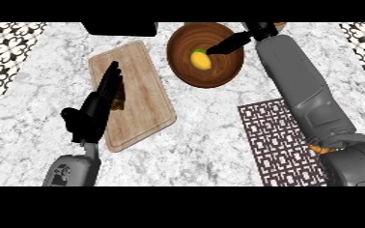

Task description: Pick the lemon from the placemat and place it in the bowl

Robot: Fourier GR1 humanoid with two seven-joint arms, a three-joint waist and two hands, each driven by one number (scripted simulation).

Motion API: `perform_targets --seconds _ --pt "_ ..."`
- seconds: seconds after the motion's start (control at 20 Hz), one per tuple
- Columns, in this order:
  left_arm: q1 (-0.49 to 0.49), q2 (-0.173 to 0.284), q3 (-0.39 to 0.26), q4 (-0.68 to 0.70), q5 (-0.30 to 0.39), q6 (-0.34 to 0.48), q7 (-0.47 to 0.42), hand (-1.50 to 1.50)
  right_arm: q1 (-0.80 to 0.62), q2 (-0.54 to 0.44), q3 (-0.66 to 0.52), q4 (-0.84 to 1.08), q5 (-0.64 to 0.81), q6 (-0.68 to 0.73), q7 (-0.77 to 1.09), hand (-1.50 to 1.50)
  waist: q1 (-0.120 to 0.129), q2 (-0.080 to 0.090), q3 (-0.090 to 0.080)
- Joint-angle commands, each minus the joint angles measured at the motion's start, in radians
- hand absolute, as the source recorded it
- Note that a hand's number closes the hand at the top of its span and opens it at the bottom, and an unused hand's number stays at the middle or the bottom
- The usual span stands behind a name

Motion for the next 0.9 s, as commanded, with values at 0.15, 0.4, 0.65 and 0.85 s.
perform_targets --seconds 0.15,0.4,0.65,0.85 --pt "0.028 0.015 0.010 -0.008 0.013 -0.022 -0.001 0.00 0.022 -0.109 -0.097 0.045 -0.102 0.190 -0.011 -1.50 -0.002 0.000 0.000" --pt "-0.005 0.025 0.027 -0.050 0.028 -0.026 0.051 0.00 0.054 -0.163 -0.095 0.050 -0.107 0.314 -0.060 -1.50 0.001 0.000 0.001" --pt "0.017 -0.041 -0.027 0.011 -0.023 0.017 -0.018 0.00 0.104 -0.202 -0.072 0.053 -0.091 0.429 -0.118 -1.50 -0.004 0.001 0.001" --pt "-0.039 -0.031 0.004 0.031 -0.011 0.017 0.021 0.00 0.148 -0.195 -0.049 0.043 -0.066 0.423 -0.176 -1.50 -0.008 -0.001 0.001"
